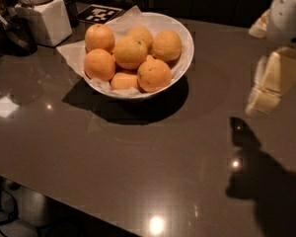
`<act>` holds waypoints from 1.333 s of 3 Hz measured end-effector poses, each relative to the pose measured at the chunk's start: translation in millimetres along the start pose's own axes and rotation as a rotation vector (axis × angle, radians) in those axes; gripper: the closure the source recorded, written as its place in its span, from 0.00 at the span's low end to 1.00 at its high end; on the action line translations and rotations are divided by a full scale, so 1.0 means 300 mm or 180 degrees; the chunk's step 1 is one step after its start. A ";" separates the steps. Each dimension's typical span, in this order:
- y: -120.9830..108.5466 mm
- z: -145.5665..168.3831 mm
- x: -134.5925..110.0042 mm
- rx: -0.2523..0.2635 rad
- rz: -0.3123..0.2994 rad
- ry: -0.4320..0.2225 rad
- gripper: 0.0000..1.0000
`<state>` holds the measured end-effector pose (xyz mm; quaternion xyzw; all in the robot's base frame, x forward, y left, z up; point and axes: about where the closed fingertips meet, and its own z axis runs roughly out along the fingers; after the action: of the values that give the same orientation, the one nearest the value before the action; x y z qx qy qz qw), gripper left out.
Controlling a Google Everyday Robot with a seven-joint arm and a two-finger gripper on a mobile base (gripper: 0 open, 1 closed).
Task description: Pick orange from white bowl
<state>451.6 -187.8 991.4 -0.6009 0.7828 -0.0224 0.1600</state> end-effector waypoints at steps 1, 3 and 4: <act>-0.059 -0.009 -0.239 -0.0076 -0.0099 0.0088 0.00; -0.092 -0.017 -0.327 0.0025 -0.0133 -0.0104 0.00; -0.120 -0.013 -0.427 0.0021 -0.0177 -0.0097 0.00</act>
Offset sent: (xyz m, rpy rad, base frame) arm 0.0279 0.0873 0.0253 -0.1002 0.1135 0.0686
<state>513.2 -77.0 1032.1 -0.6222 0.7632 -0.0203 0.1731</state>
